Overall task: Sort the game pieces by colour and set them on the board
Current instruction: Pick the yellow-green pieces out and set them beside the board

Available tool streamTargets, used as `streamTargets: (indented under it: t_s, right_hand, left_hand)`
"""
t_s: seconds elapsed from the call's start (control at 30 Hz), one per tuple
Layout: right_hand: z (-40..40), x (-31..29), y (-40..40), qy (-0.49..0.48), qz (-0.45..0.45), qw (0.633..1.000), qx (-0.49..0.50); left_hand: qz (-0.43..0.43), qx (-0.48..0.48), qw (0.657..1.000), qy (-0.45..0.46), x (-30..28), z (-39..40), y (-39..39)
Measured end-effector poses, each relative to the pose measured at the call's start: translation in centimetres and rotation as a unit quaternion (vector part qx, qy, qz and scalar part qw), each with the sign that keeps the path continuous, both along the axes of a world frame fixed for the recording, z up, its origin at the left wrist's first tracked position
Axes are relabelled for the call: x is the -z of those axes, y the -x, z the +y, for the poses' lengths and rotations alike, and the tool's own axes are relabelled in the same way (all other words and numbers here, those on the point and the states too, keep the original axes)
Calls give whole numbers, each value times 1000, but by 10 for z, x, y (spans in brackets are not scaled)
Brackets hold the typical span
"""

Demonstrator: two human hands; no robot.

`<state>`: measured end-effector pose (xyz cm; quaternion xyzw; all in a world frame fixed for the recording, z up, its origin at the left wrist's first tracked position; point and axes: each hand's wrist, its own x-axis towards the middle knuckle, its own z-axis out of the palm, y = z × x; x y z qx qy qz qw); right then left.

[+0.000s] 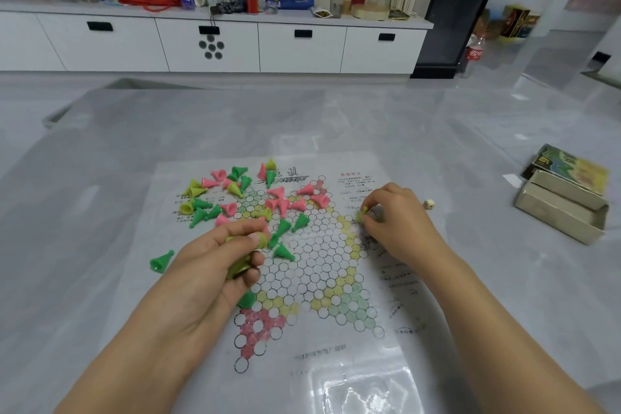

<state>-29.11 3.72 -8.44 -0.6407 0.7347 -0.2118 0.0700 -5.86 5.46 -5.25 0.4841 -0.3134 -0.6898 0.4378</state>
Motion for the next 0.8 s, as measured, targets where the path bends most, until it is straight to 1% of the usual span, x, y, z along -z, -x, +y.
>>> streamTargets:
  t_s: [0.3,0.43,0.5,0.57,0.6,0.67,0.73,0.8]
  right_hand:
    - [2,1,3,-6,-5,1000,-3]
    - [6,-3,6,-13,-19,1000,-6]
    - [10,-12,5,23,-51,998,5]
    - [15,-24,-3,87,-75,993,3]
    - [19,-30,-10,116,-92,989,-14]
    - [28,-43,-30,142,-127,978,-90]
    - [38,-50,-50,140,-129,965,-183]
    - [43,-52,-66,140,-124,953,-240]
  left_hand:
    - [-2,4,1000,5,2,0,-1]
    - [15,0,1000,5,2,0,-1]
    - [27,0,1000,3,2,1,1]
    - [43,8,999,-3,1,2,3]
    - [49,16,999,-5,0,3,5]
    - [52,33,998,-4,-1,5,7]
    - [48,41,998,0,-2,8,9]
    - [43,48,998,7,-2,10,11]
